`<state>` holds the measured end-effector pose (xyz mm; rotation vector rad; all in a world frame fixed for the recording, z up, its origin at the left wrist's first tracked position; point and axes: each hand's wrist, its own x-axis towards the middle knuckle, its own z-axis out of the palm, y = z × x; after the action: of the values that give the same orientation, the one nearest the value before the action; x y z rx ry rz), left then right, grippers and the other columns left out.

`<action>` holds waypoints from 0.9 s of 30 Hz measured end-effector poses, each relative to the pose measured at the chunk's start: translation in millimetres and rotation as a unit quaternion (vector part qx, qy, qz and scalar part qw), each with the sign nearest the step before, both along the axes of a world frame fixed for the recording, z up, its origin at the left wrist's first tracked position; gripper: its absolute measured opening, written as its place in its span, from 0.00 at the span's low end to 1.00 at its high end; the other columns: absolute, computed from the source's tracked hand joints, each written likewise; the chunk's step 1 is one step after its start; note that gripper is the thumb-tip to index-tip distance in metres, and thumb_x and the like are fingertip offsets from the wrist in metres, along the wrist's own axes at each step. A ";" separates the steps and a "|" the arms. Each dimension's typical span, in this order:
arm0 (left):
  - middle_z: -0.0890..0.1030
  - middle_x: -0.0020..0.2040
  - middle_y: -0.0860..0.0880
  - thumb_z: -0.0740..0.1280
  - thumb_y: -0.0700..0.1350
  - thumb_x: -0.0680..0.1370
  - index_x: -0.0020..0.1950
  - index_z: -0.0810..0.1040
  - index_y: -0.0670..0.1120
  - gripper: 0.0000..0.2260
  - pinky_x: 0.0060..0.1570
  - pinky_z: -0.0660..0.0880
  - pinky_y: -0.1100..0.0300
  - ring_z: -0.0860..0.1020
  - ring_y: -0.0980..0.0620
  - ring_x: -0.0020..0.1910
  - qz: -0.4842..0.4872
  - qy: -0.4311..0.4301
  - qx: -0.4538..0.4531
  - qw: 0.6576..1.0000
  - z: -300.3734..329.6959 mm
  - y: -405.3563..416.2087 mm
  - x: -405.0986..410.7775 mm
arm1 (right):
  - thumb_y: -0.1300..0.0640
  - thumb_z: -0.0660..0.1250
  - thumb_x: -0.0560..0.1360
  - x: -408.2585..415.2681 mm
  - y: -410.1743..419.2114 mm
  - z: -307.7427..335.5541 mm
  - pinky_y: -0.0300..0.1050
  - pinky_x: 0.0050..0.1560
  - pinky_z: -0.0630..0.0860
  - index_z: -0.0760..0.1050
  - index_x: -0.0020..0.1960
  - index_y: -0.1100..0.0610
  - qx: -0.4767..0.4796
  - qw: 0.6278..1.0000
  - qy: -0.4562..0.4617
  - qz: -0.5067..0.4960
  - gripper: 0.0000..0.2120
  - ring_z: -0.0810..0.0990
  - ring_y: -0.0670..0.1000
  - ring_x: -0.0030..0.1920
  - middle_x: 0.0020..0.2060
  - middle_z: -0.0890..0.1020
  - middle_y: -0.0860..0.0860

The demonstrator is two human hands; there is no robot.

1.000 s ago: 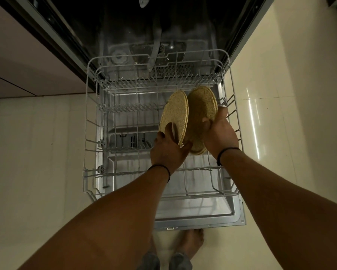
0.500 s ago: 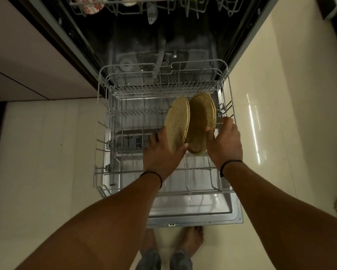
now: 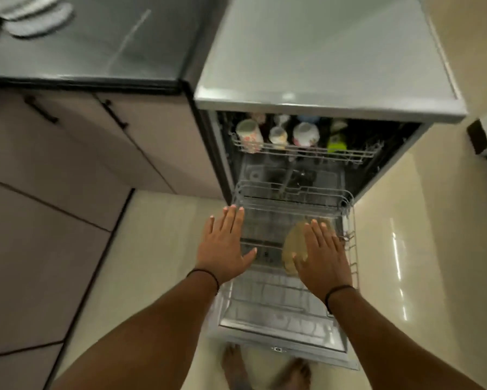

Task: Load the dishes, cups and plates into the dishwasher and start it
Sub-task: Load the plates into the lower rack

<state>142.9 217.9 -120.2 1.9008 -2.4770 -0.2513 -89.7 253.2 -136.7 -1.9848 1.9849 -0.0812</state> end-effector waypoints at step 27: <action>0.71 0.69 0.45 0.62 0.63 0.74 0.76 0.61 0.44 0.36 0.66 0.69 0.52 0.71 0.46 0.67 0.254 0.030 -0.219 0.942 231.9 -58.2 569.1 | 0.49 0.58 0.81 556.1 -167.4 247.3 0.52 0.66 0.68 0.58 0.77 0.56 -0.064 0.977 -0.188 0.076 0.27 0.69 0.58 0.69 0.70 0.70 0.58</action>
<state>712.0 159.7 111.7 2.1717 -1.7169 0.2279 466.5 85.7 110.6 -2.0115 1.6208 -0.5201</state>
